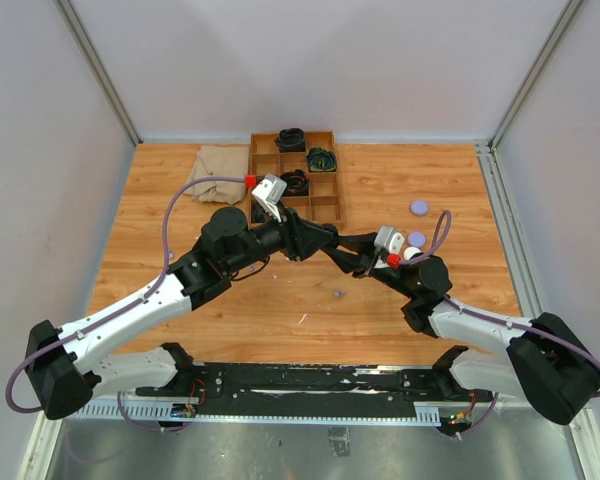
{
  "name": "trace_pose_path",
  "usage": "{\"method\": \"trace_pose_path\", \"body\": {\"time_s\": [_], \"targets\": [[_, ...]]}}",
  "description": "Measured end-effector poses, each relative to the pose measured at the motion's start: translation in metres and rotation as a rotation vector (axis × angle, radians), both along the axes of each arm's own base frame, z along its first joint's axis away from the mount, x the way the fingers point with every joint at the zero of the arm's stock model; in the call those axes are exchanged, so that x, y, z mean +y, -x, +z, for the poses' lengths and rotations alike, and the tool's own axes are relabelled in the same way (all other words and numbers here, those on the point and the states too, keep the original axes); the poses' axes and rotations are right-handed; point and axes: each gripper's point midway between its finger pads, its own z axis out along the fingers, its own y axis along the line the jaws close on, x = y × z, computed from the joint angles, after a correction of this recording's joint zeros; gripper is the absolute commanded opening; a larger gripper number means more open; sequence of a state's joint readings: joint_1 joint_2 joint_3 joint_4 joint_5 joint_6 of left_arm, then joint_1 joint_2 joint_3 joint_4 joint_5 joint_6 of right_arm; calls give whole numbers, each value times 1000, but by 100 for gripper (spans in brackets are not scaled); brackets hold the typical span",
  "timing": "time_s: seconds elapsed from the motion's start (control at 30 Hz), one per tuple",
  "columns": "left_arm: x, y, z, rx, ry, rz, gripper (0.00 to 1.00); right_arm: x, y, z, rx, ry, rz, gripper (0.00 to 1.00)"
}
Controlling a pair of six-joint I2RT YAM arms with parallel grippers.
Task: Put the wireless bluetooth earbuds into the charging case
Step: Place the earbud in the charging case.
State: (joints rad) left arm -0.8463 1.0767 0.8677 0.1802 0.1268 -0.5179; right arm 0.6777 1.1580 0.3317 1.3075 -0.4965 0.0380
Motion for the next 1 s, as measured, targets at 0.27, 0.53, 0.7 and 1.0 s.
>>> {"method": "trace_pose_path", "body": {"time_s": [0.27,0.53,0.7,1.0], "targets": [[-6,-1,-2,-1,-39,-24,43,1,-1,-4,10,7,0,1],[-8,0,-9,4,-81,-45,43,1,-1,-4,13,8,4,1],[-7,-1,-10,0,-95,-39,44,2,0,-5,17,9,11,1],[1,-3,-10,-3,-111,-1,44,2,1,-5,18,8,16,1]]}}
